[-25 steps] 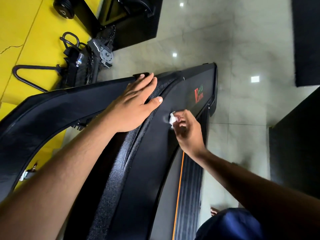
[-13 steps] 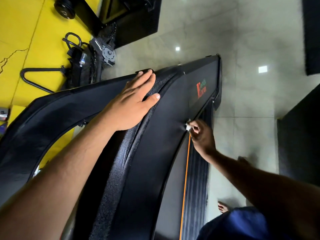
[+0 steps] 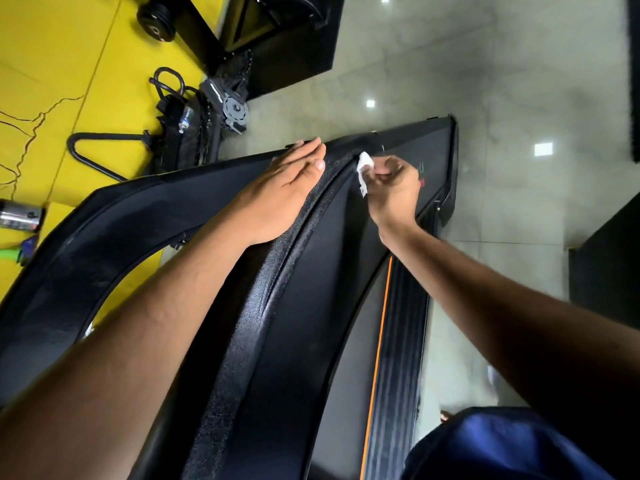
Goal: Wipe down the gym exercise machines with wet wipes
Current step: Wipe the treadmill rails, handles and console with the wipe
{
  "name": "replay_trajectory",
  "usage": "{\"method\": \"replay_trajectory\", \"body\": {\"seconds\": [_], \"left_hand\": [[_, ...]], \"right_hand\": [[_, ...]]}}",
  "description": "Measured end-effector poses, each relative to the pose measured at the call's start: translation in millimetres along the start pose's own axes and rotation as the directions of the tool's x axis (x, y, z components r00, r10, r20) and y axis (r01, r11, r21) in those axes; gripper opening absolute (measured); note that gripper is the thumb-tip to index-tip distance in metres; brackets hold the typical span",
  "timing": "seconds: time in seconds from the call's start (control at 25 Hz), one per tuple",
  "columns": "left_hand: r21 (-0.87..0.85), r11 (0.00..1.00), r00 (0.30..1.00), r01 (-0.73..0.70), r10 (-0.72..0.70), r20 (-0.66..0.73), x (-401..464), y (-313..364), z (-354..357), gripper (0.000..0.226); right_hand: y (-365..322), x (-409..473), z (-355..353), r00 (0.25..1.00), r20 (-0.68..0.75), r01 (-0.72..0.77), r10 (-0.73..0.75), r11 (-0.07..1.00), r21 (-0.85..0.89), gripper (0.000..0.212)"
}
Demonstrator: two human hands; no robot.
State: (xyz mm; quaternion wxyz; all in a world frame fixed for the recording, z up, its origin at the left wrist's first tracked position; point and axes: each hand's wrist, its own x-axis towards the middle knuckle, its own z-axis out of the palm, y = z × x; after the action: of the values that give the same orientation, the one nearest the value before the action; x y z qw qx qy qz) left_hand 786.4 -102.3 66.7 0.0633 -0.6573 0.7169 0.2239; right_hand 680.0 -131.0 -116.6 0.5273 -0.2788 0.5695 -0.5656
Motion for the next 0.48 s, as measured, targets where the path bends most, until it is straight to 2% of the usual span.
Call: {"method": "replay_trajectory", "body": {"seconds": [0.08,0.16,0.24,0.36,0.4,0.48], "left_hand": [[0.008,1.000,1.000,0.000,0.000,0.007,0.8,-0.3,0.7,0.051],[0.003,1.000,1.000,-0.008,0.008,0.004,1.8,-2.1,0.9,0.051],[0.000,1.000,1.000,-0.009,0.009,0.005,3.0,-1.5,2.0,0.050],[0.021,1.000,1.000,-0.015,0.015,0.011,1.9,-0.2,3.0,0.050],[0.031,0.999,1.000,-0.020,0.020,0.008,1.3,-1.0,3.6,0.050],[0.053,0.998,1.000,-0.024,0.024,0.003,1.3,-0.8,3.5,0.050]], "right_hand": [[-14.8,-58.1,-2.1,0.995,0.076,0.060,-0.068,0.993,0.101,0.012],[-27.8,-113.5,-12.5,0.964,0.165,0.174,-0.207,0.965,0.194,0.009],[-31.1,-151.3,-27.6,0.900,0.249,0.315,-0.357,0.929,0.192,0.008],[-29.7,-159.0,-35.6,0.818,0.358,0.417,-0.450,0.893,0.172,0.016],[-31.1,-146.6,-32.3,0.825,0.339,0.418,-0.452,0.892,0.171,0.017],[-21.9,-94.5,-20.9,0.915,0.206,0.318,-0.347,0.934,0.163,0.015]]}}
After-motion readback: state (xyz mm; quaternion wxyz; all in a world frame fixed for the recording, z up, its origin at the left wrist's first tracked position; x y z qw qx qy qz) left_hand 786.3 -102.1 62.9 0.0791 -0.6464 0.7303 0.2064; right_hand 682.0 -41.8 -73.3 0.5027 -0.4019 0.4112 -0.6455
